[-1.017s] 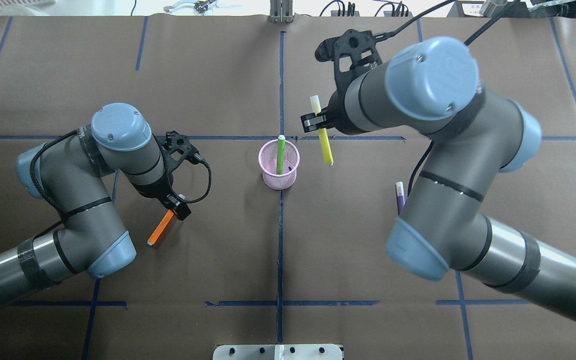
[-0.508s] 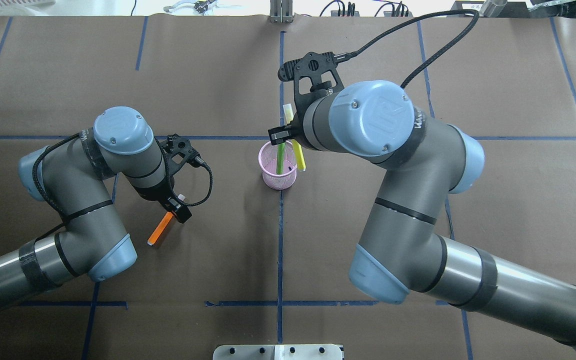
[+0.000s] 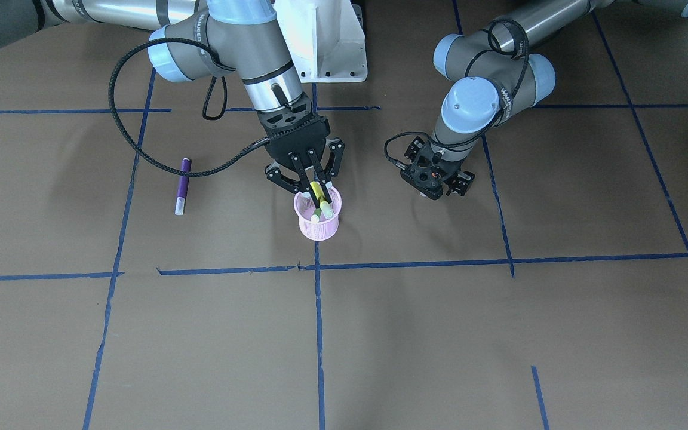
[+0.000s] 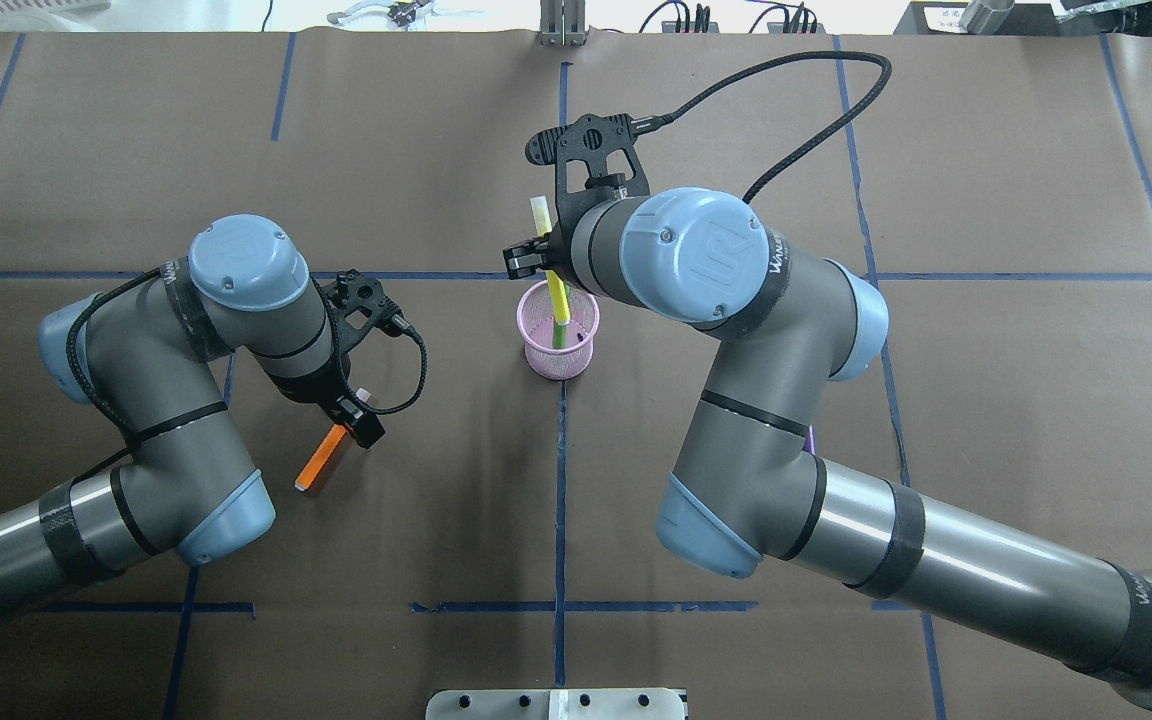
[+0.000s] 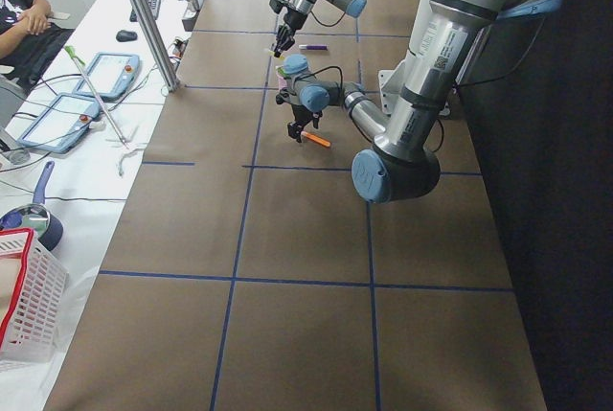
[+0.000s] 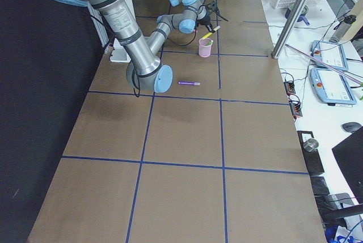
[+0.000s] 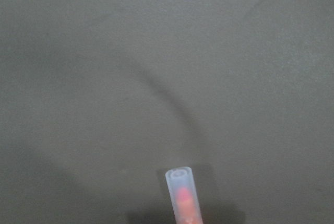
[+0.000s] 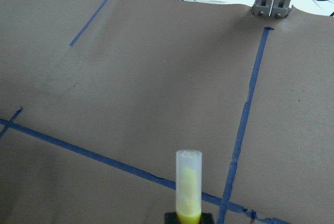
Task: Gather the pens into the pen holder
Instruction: 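Carry the yellow highlighter over the cup and drop it in with the right gripper, then move the right gripper to the purple marker while the left lifts the orange marker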
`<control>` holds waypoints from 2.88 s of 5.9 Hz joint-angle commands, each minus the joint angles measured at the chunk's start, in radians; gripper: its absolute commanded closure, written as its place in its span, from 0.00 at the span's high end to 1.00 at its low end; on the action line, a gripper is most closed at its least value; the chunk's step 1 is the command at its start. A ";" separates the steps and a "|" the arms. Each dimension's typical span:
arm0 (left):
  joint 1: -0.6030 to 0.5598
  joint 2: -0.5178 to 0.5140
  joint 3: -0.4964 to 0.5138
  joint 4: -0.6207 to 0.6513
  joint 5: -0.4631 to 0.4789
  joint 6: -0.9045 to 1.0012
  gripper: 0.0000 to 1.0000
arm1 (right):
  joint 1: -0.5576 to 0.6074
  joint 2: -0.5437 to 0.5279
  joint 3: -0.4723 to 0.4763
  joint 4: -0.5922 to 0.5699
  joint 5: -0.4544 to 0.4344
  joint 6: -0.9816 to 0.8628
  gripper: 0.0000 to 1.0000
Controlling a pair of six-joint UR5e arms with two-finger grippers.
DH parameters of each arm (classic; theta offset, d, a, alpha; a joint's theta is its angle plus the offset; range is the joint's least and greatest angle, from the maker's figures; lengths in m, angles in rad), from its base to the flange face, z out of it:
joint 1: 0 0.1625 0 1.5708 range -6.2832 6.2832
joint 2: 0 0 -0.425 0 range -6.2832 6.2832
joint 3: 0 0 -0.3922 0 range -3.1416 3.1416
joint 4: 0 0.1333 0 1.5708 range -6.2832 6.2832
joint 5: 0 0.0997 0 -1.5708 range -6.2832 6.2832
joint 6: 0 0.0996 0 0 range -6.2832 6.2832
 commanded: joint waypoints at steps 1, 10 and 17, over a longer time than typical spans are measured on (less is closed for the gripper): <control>0.000 0.000 0.000 0.001 0.000 -0.001 1.00 | -0.006 0.004 -0.078 0.077 -0.007 0.001 0.00; 0.003 0.000 0.001 0.001 0.002 0.000 1.00 | 0.068 0.056 -0.039 -0.066 0.134 0.073 1.00; 0.002 0.000 -0.014 0.007 0.000 -0.003 0.13 | 0.311 -0.183 0.041 -0.355 0.548 -0.169 1.00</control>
